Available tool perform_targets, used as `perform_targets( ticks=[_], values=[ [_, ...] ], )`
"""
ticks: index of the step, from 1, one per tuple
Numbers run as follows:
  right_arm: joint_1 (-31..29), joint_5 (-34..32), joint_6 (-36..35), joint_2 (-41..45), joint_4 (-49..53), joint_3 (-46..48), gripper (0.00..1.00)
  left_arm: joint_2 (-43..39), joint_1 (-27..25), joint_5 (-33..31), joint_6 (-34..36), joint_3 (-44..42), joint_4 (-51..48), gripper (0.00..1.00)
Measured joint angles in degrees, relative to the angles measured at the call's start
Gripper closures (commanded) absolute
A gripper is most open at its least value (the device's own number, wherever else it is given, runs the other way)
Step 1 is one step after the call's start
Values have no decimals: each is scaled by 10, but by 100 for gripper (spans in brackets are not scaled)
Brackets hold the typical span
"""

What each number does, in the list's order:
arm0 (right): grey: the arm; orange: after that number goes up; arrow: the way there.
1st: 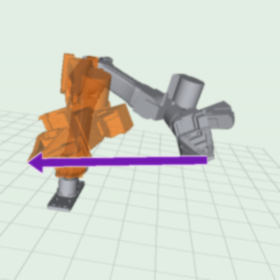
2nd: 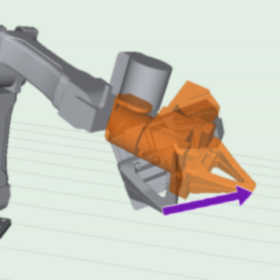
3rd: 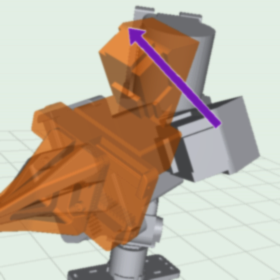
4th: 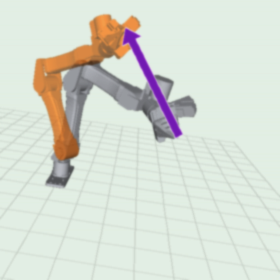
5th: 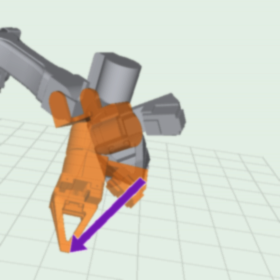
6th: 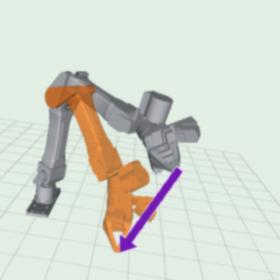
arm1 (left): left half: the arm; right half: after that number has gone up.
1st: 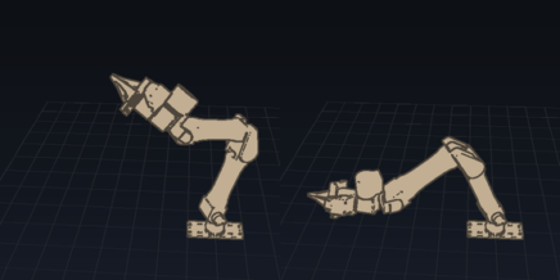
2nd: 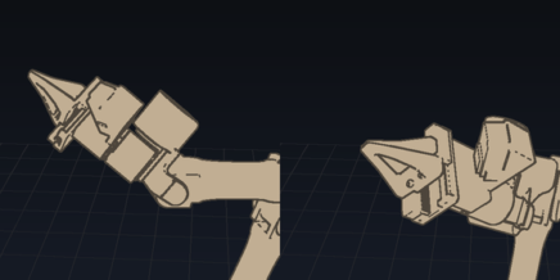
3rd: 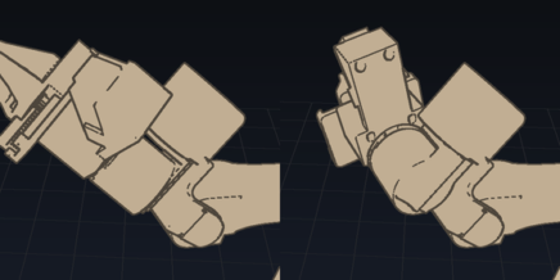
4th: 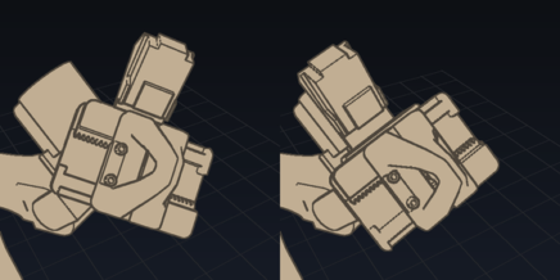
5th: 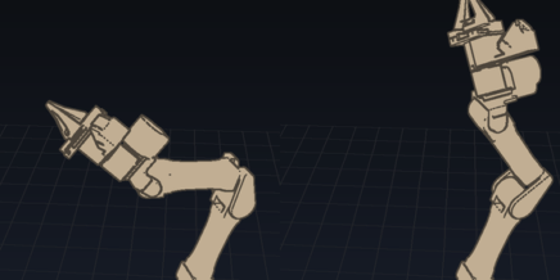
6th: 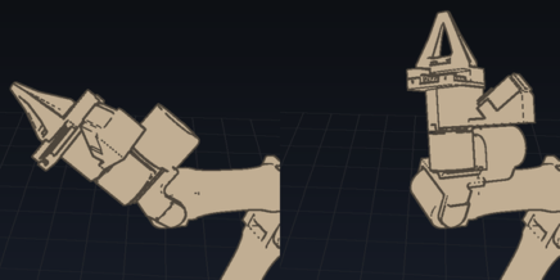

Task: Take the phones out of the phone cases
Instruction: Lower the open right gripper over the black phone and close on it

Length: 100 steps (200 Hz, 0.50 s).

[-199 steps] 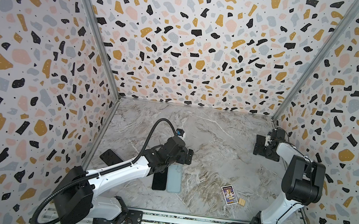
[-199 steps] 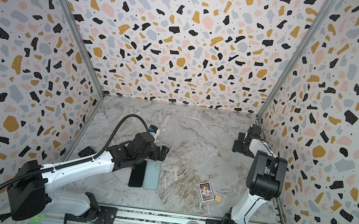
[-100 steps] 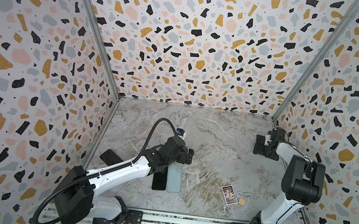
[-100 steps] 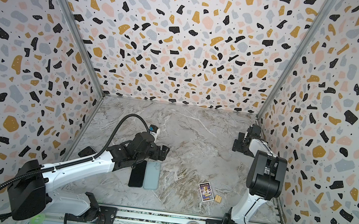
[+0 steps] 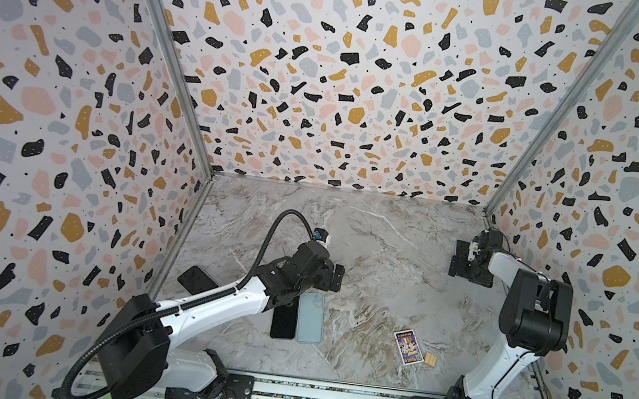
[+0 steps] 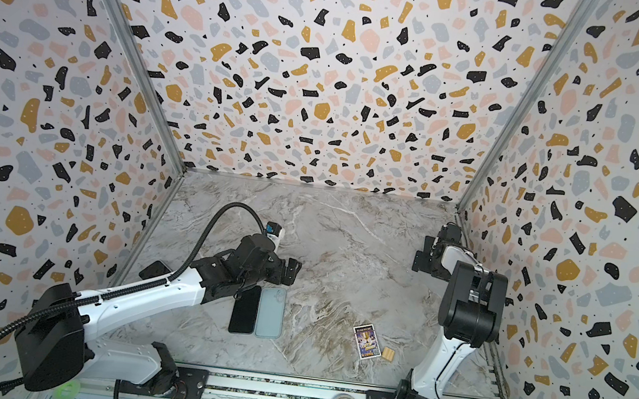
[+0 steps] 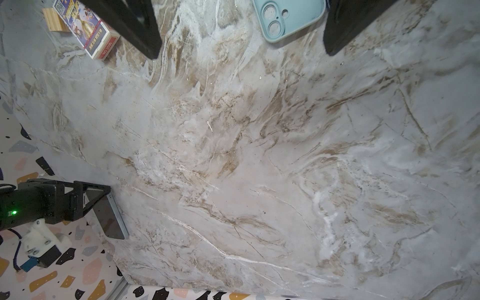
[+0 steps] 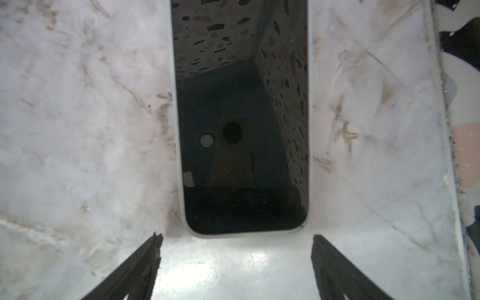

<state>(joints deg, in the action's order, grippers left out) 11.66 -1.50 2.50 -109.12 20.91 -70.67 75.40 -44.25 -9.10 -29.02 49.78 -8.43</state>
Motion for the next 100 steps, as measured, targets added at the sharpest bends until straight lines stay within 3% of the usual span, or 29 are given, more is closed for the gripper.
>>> perform_targets(
  ticks=[100],
  values=[
    [0,-9,9,-76,3,-92,16,7,9,7,10,0,7,0]
  ],
)
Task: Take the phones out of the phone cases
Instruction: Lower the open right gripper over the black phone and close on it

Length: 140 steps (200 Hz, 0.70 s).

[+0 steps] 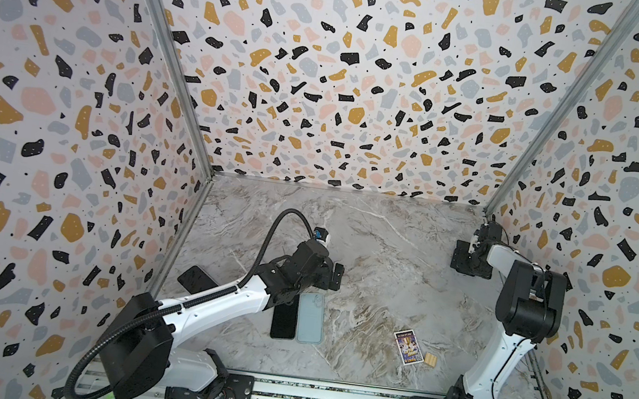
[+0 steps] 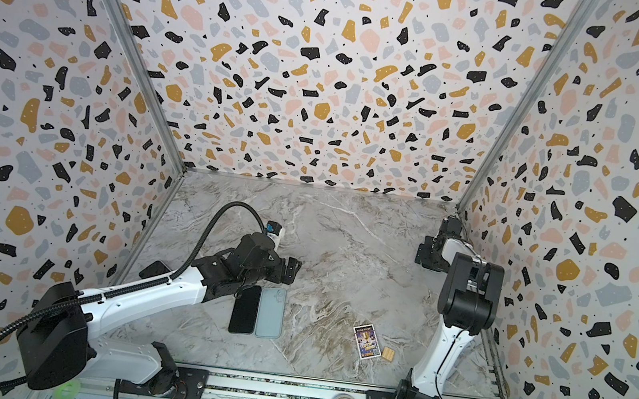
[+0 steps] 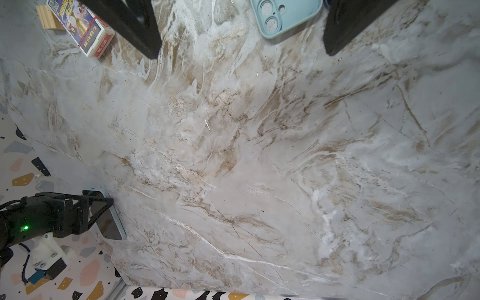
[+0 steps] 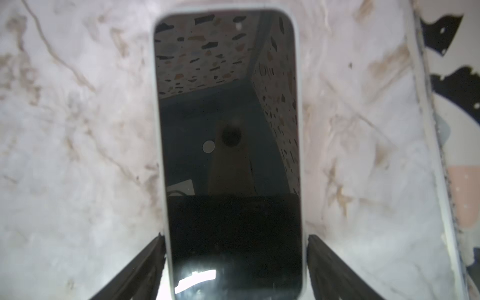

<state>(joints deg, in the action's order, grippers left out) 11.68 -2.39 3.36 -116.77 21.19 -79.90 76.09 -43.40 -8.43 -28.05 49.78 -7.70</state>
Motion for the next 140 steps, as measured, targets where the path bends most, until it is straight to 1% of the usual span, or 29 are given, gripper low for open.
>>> perform_targets(
  ticks=[33,56,68,93,121,140],
  values=[
    [0,-1,2,-33,18,-52,21,2,2,4,0,0,0,0],
    [0,-2,2,-48,26,-76,27,2,2,5,0,0,0,0],
    [0,-2,2,-49,28,-79,32,2,2,5,0,0,0,0],
    [0,-2,2,-49,28,-79,36,2,2,5,0,0,0,0],
    [0,-2,2,-49,28,-79,45,2,3,5,0,0,0,0],
    [0,-2,2,-46,28,-77,49,2,4,8,-1,0,1,0]
  ],
)
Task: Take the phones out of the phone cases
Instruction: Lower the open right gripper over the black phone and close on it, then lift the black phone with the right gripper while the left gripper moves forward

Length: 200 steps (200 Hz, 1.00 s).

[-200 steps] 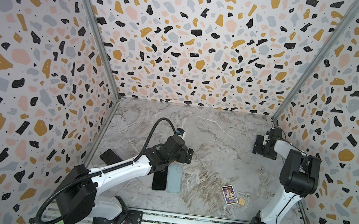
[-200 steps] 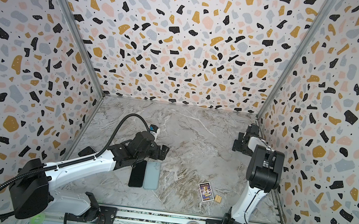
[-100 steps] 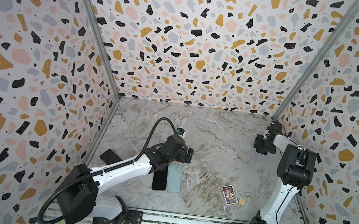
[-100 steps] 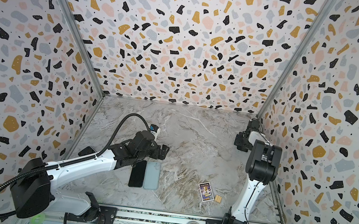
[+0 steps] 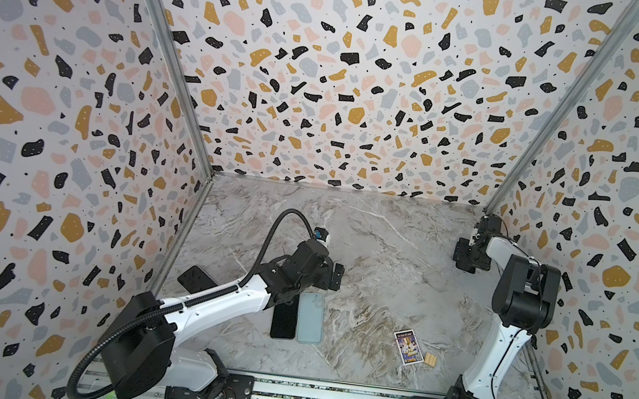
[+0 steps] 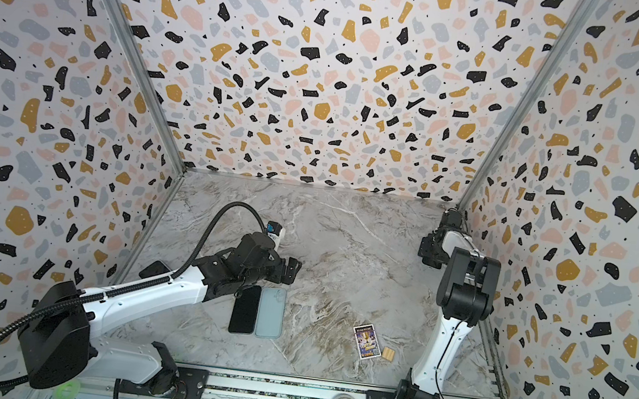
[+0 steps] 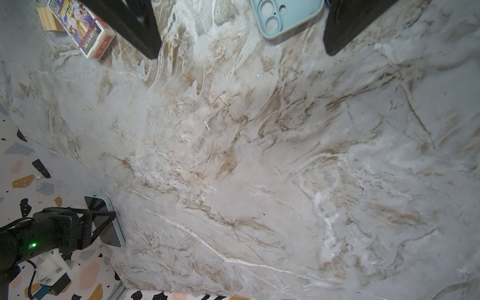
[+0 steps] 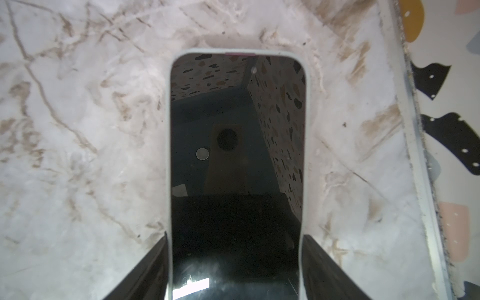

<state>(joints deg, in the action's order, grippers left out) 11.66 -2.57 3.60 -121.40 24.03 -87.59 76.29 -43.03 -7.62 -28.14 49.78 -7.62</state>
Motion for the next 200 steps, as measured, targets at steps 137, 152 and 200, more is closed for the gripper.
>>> perform_targets(
  ticks=[137,152,200],
  values=[
    [-63,16,2,144,-20,139,65,105,40,158,-123,1,151,1],
    [-78,15,2,160,-22,163,65,142,40,184,-150,12,188,2],
    [-161,33,-1,247,-41,211,65,242,40,257,-269,33,344,2]
  ],
)
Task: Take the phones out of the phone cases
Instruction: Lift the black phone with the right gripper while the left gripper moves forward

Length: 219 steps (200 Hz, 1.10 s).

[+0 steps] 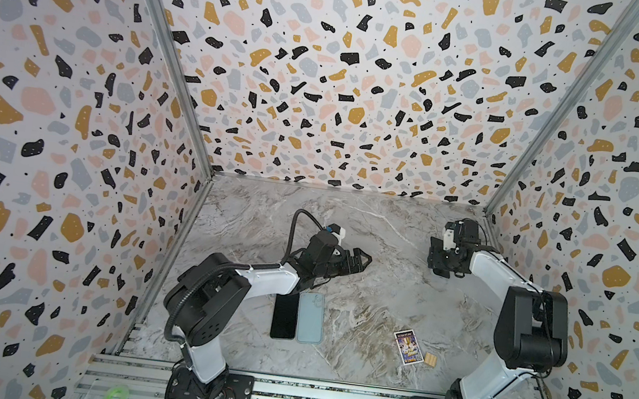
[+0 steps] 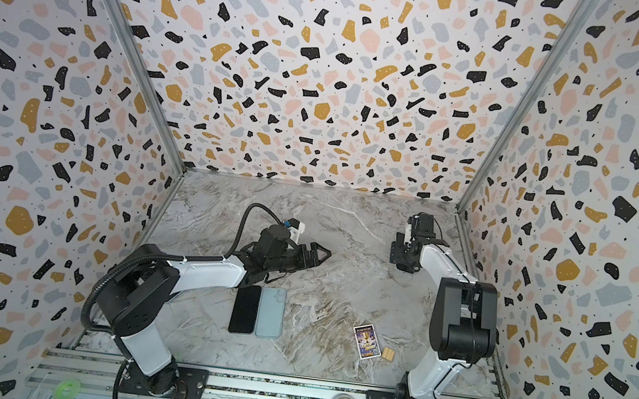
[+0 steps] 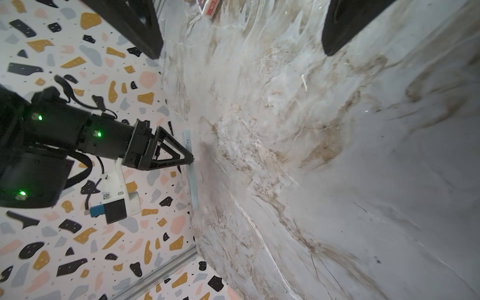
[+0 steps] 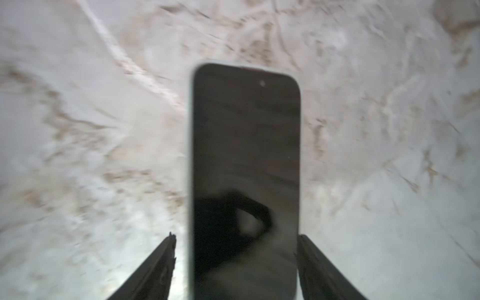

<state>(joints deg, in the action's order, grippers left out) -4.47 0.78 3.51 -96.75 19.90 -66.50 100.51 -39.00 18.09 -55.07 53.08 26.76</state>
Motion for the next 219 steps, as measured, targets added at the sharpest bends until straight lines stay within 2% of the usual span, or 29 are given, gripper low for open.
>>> perform_targets(
  ticks=[47,73,83,98,122,171,219],
  values=[
    [-77,28,3,57,-23,24,63,56,0,28,-95,22,105,3],
    [-82,25,12,56,-15,24,38,77,0,35,-134,30,141,3],
    [-82,17,15,56,-12,24,23,77,0,34,-137,30,142,3],
    [-80,-5,15,53,-1,19,14,72,0,31,-135,29,139,2],
    [-69,-30,9,28,11,-3,8,33,0,-4,-97,26,95,0],
    [-28,-56,-26,-55,27,-33,4,-83,-1,-85,-2,17,1,0],
    [6,-31,-50,-77,37,-54,3,-110,-1,-129,53,6,-61,0]
  ],
)
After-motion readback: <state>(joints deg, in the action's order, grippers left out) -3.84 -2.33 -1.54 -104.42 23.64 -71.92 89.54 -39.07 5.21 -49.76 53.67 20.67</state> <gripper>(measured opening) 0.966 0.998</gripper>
